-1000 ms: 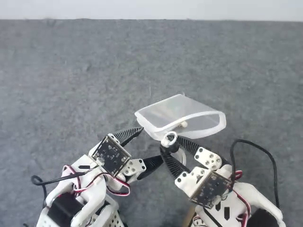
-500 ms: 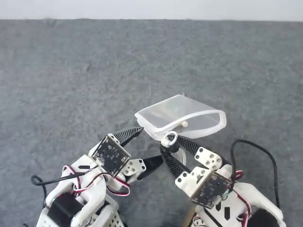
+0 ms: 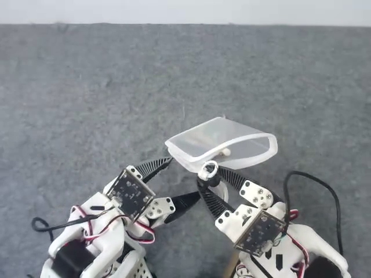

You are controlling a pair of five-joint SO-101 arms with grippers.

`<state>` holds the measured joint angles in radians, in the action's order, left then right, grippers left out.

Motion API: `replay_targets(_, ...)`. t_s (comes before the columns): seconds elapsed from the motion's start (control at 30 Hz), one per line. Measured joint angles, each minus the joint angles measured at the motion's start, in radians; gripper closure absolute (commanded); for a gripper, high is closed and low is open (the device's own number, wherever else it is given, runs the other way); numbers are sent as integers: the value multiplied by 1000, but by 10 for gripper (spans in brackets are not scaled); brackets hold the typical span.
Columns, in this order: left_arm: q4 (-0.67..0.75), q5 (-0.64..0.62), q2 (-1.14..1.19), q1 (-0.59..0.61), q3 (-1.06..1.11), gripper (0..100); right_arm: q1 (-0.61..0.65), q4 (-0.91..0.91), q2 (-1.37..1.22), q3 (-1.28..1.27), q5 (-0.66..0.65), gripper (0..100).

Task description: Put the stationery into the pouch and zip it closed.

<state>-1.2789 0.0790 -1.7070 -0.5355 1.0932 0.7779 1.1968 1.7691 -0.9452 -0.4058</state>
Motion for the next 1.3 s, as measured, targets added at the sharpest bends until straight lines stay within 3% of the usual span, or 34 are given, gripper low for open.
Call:
replay_targets(0.23,0,0,0,-8,-26,695,-18,0,14,0,0,993)
replay_targets(0.73,18,3,0,-14,-25,695,164,110,25,118,0,993)
replay_targets(1.3,18,3,0,-12,-25,696,167,110,25,123,0,993)
